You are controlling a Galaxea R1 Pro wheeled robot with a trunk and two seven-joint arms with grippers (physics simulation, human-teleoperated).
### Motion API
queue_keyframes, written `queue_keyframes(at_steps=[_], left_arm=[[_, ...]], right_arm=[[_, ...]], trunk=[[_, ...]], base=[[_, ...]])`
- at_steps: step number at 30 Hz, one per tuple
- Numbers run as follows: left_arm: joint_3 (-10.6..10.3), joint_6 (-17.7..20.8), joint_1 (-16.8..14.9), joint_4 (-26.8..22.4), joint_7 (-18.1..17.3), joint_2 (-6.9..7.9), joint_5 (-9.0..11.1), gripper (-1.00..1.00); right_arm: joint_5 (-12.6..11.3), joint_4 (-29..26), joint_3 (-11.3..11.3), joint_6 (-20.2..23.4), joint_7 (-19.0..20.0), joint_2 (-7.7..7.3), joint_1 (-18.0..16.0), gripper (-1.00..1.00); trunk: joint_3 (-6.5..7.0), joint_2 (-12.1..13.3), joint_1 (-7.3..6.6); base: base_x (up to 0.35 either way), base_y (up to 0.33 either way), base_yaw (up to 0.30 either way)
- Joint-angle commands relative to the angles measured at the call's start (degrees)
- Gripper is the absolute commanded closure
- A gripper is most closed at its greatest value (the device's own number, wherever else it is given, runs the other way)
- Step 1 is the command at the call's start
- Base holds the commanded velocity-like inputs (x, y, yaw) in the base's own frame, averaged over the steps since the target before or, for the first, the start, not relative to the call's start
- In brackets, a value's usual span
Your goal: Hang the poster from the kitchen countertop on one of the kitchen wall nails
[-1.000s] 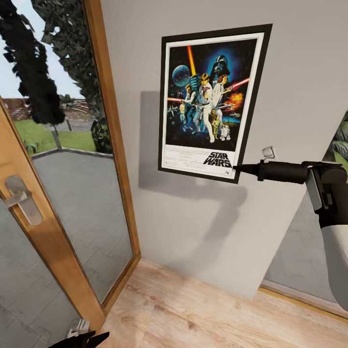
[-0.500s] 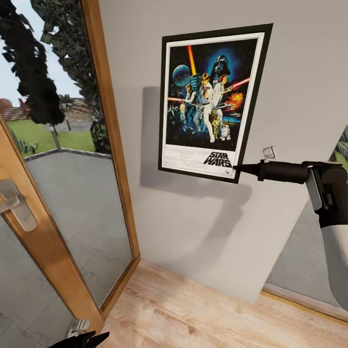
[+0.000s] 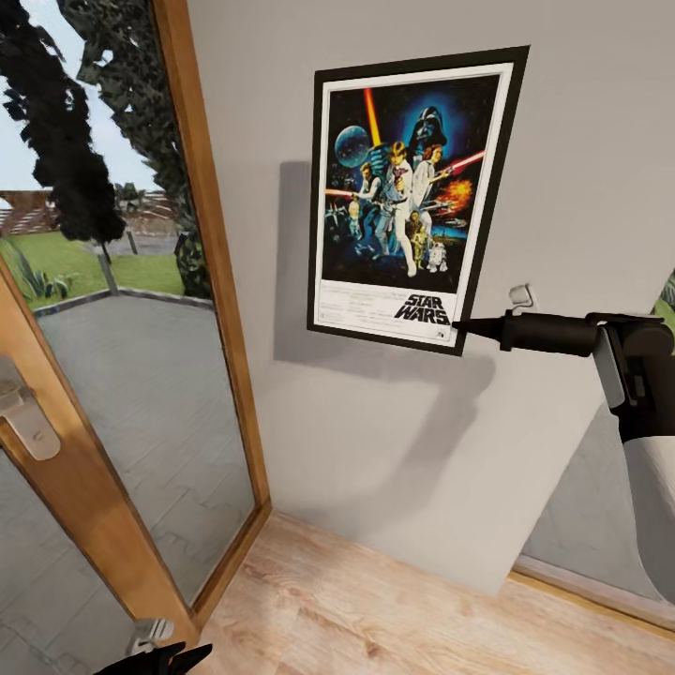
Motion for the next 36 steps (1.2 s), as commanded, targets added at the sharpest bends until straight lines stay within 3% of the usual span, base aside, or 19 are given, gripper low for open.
queue_keyframes(at_steps=[1,36], left_arm=[[-0.3,0.5,-0.1,0.0,-0.1,0.06,0.6,-1.00],[-0.3,0.5,-0.1,0.0,-0.1,0.06,0.6,-1.00]], right_arm=[[-0.2,0.0,0.0,0.5,0.1,-0.01,-0.1,1.00],[-0.2,0.1,-0.1,0.5,0.1,-0.01,0.0,1.00]], trunk=[[-0.13,-0.1,0.05],[-0.13,-0.1,0.05]], base=[[0.056,0.000,0.000],[0.080,0.000,0.000]])
